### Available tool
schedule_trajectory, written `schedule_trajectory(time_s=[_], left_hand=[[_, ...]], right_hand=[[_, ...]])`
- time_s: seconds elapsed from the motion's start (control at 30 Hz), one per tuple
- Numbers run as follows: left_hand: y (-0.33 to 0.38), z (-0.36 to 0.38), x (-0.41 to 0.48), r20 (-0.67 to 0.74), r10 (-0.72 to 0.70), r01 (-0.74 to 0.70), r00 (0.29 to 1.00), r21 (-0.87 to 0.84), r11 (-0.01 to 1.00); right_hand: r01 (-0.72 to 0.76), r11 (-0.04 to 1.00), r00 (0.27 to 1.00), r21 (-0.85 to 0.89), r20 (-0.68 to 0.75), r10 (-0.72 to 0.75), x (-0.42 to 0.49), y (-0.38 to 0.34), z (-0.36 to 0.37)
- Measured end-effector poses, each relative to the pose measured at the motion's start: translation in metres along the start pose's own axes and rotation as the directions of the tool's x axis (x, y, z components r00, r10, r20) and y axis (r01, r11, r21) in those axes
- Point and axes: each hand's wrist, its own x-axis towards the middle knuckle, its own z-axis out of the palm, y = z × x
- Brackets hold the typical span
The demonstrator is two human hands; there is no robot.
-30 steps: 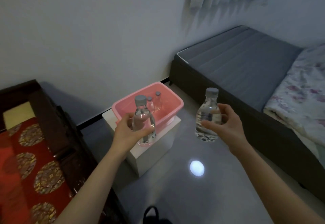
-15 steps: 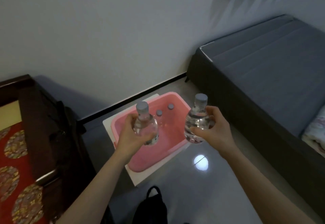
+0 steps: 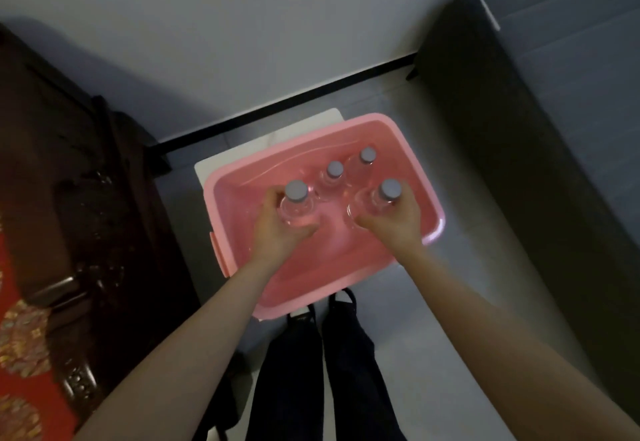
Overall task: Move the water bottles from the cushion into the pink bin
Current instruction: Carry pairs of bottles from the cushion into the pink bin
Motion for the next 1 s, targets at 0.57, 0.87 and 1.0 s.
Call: schedule_trajectory(time_s=[0.57,0.87,1.0], left_hand=[[-0.059,0.052,0.083,-0.187,0.099,-0.071,0.977,0.147,0.987],[-0.051,0.045,0.088,-0.057,0.058,-0.047,0.997,0.179,0.983],[-0.033,0.025,0.086,0.000,0.090,-0.083,0.996,0.379,0.922]], right_hand=[[0.003,0.980,0.989,-0.201,0.145,0.027,0.065,0.045,0.041],[0.037,0.953,0.986,-0.301,0.166,0.014,0.064,0.039,0.032],[0.253,0.833,0.961,-0.492,0.228,-0.157,0.056,0.025,0.019]])
